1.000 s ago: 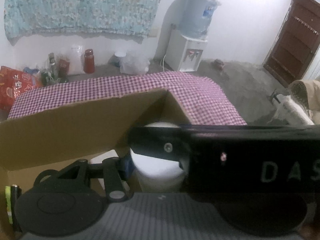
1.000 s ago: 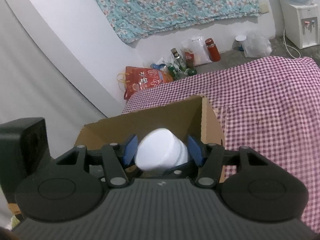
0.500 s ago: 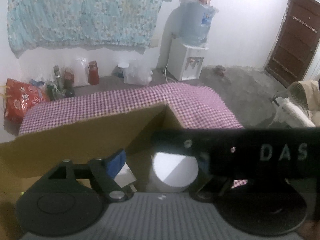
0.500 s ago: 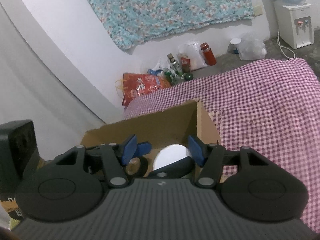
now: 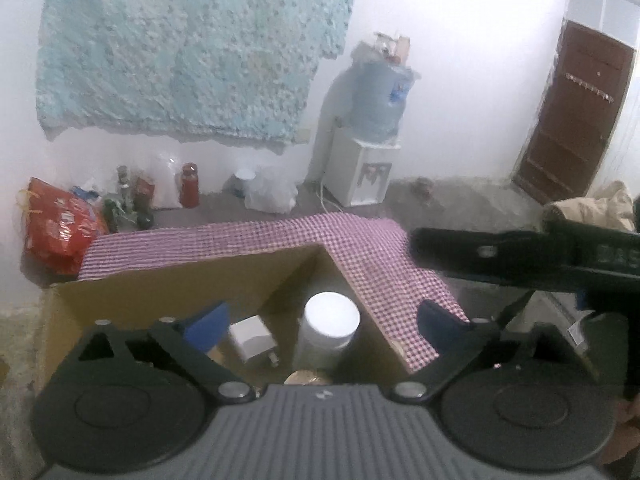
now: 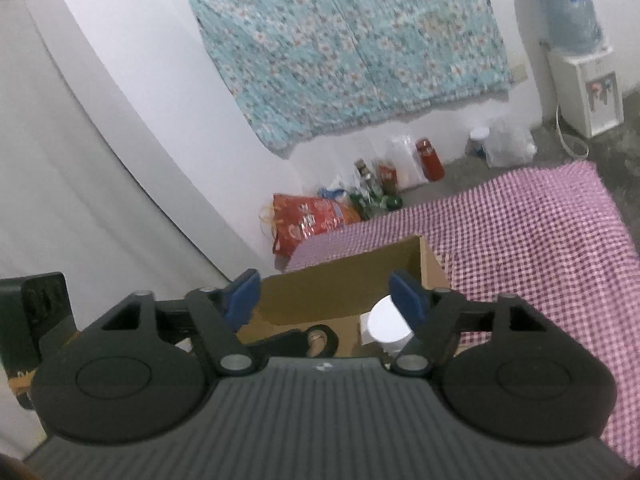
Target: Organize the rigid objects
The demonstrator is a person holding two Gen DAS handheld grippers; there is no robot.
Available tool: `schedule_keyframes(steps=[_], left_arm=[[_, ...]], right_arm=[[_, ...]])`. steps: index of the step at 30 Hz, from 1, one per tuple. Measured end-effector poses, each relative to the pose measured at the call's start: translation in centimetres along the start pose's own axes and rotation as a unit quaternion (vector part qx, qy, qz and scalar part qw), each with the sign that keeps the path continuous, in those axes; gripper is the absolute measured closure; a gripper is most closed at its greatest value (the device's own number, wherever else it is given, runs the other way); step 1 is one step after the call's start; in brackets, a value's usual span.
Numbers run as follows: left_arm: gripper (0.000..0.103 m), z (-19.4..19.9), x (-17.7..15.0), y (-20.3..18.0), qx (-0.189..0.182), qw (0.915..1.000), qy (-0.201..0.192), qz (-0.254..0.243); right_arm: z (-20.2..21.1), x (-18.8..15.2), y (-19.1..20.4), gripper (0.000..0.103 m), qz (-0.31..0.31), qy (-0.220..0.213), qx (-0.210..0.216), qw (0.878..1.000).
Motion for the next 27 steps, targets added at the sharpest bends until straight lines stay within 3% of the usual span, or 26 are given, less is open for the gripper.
schedule_keyframes(steps=[7, 14, 16, 20, 24, 27], left_arm=[[0.0, 4.6, -4.1, 3.1, 0.074, 0.9967, 0.001, 0.034], [0.0, 6.3, -8.1, 4.8, 0.183, 0.9819, 0.0, 0.047], [0.0, 6.3, -8.7, 5.0, 0.188, 0.9805, -0.001, 0.057], [0.0, 5.4, -9.3, 5.3, 0.163, 0.9848, 0.022, 0.057], [0.0, 4.9, -10.5, 5.3, 0.179, 0.9825, 0.024, 0.044], [0.0, 4.8, -10.7, 5.3, 0.187, 0.9815, 0.02, 0.035]], right_arm=[[6.1, -4.3, 3.2, 0.001, 0.035, -0.038, -0.037, 0.998], [6.8, -9.3, 6.0, 0.001, 0.085, -0.026, -0.131, 0.987], [6.0, -10.5, 6.5, 0.001, 0.087, -0.018, -0.163, 0.983], [4.2, -12.3, 7.3, 0.001, 0.092, -0.001, -0.205, 0.975], [2.8, -13.7, 8.3, 0.001, 0.11, 0.004, -0.243, 0.964], [1.6, -13.8, 8.7, 0.001, 0.13, 0.006, -0.247, 0.96]])
Point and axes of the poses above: each gripper's, at about its wrist camera, not at the fingertips, and z roughly against the way its jaws point, y to its left, x to its top, the point moved 2 cm from there along -z, roughly the way its jaws point, and after that the axes turned 9 degrees about x, right-handed, at the moved point
